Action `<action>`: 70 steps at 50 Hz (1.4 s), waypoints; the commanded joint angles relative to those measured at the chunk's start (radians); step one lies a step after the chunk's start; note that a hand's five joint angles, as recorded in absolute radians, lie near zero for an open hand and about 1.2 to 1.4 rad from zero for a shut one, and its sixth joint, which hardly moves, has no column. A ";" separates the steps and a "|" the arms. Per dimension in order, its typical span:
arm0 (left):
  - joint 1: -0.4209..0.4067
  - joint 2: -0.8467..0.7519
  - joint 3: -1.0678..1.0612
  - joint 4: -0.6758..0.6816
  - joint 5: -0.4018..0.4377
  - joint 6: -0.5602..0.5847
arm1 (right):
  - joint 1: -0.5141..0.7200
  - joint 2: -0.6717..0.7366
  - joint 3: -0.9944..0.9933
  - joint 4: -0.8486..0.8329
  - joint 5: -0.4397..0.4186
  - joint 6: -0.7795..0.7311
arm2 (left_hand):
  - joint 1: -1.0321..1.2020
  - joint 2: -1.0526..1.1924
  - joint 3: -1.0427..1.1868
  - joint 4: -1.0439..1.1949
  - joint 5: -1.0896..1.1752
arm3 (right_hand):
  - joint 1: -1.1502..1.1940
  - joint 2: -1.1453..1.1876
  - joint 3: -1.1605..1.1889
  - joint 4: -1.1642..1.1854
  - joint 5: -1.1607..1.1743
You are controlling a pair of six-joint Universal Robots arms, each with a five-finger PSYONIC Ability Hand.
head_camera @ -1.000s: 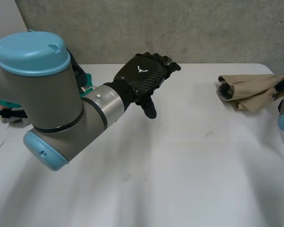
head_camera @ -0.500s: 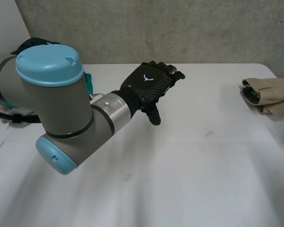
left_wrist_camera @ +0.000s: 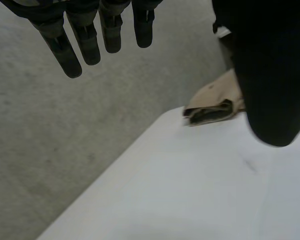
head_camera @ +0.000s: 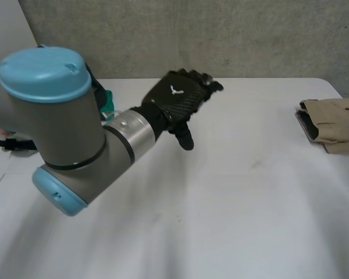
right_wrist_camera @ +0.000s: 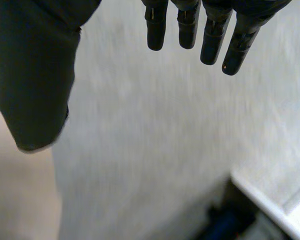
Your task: Fold the laundry.
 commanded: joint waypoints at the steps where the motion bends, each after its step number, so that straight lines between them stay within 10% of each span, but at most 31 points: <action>1: 0.132 0.056 0.004 0.078 -0.133 0.011 | 0.165 -0.310 0.439 -0.311 -0.288 0.012 | 0.003 -0.015 -0.025 -0.015 -0.032 | -0.037 -0.050 -0.042 -0.060 -0.064; 12: 0.545 -0.151 0.176 0.232 -0.121 0.313 | 0.334 -0.485 0.795 -0.205 -0.653 -0.014 | 0.017 0.000 -0.010 0.000 -0.017 | -0.037 -0.050 -0.042 -0.060 -0.064; 32: 0.755 -0.800 0.829 0.144 0.050 0.407 | 0.365 -0.508 0.926 -0.025 -0.664 -0.185 | 0.117 0.099 0.090 0.099 0.082 | -0.037 -0.050 -0.042 -0.060 -0.064; 37: 0.771 -0.838 0.866 0.146 0.065 0.406 | 0.365 -0.512 0.955 -0.026 -0.666 -0.183 | 0.568 0.550 0.540 0.550 0.533 | -0.037 -0.050 -0.042 -0.060 -0.064; 39: 0.767 -0.832 0.857 0.150 0.047 0.406 | 0.365 -0.514 0.966 -0.028 -0.664 -0.183 | 1.210 1.192 1.183 1.192 1.175 | -0.037 -0.050 -0.042 -0.060 -0.064; 55: 0.513 -0.137 0.121 0.548 -0.107 0.144 | 0.359 -0.595 0.993 -0.020 -0.646 -0.177 | 1.212 1.194 1.184 1.194 1.177 | -0.037 -0.050 -0.042 -0.060 -0.064; 70: -0.116 -0.146 -0.100 0.446 -0.159 -0.053 | 0.289 -0.672 0.987 -0.019 -0.548 -0.053 | 1.212 1.194 1.184 1.194 1.177 | -0.037 -0.050 -0.042 -0.060 -0.064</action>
